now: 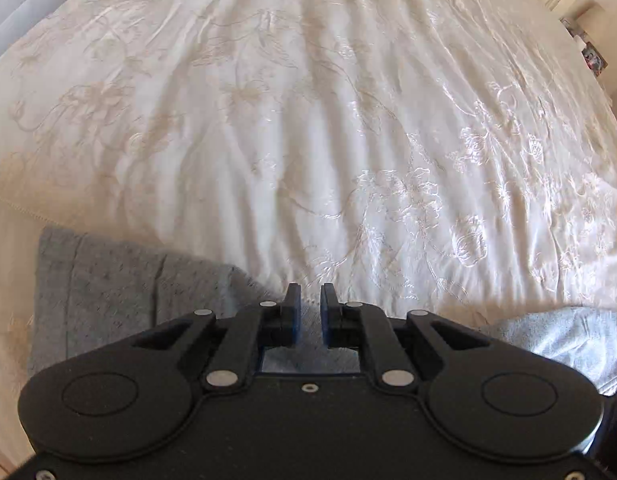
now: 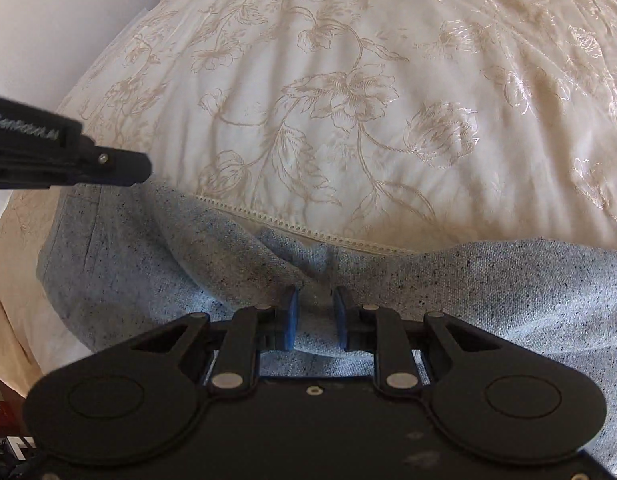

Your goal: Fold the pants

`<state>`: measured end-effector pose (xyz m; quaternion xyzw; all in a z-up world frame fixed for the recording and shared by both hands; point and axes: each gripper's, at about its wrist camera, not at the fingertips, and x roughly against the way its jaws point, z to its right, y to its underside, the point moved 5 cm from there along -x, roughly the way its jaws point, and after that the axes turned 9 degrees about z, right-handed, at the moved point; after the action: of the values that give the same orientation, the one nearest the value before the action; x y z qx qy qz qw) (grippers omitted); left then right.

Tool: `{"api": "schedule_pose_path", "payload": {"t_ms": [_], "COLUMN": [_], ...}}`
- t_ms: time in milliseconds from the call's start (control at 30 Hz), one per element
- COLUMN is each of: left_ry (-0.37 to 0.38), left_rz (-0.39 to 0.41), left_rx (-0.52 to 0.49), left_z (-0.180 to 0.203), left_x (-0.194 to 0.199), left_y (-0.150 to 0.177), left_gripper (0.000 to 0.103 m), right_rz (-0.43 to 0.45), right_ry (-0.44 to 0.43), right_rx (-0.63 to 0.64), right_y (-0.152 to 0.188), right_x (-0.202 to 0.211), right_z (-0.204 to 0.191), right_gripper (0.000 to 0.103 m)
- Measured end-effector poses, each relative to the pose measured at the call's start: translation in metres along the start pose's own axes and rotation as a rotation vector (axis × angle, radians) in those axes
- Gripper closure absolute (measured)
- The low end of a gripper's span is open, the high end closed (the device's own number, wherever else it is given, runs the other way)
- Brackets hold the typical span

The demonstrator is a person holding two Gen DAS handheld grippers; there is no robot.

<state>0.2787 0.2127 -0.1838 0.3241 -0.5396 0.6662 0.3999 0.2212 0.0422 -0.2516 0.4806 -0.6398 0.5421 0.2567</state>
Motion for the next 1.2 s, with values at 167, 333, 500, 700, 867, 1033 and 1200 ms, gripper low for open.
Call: {"api": "schedule_pose_path", "payload": {"t_ms": [167,333,500,700,867,1033,1200], "left_ry": [-0.027,-0.014,-0.013,-0.024,-0.027,-0.091,-0.186], "left_rz": [-0.164,-0.211,-0.193,-0.171,-0.145,-0.001,-0.087], "left_rx": [0.032,0.073,0.103,0.062,0.033,-0.096,-0.067], "left_z": [-0.013,-0.031,-0.035,-0.024,-0.018,-0.024,-0.063], "left_x": [-0.038,-0.033,-0.03,-0.031,-0.02,0.029,0.02], "left_y": [0.024,0.063,0.072,0.073,0.074,0.061,0.068], "left_gripper": [0.086,0.087,0.087,0.087,0.086,0.086,0.087], "right_rz": [0.004,0.091,0.097,-0.044,-0.069,-0.034,0.038], "right_ry": [0.0,-0.027,-0.06,-0.129,-0.165,-0.186,-0.156], "right_rx": [0.028,0.062,0.131,0.203,0.264,0.246,0.22], "right_y": [-0.003,-0.024,-0.059,-0.063,-0.039,-0.029,-0.033], "right_x": [-0.004,0.018,0.001,-0.045,-0.041,-0.03,-0.013], "right_z": [-0.005,-0.007,-0.014,-0.029,-0.037,-0.038,-0.037], "right_gripper": [0.081,0.08,0.076,0.075,0.075,0.097,0.1]}}
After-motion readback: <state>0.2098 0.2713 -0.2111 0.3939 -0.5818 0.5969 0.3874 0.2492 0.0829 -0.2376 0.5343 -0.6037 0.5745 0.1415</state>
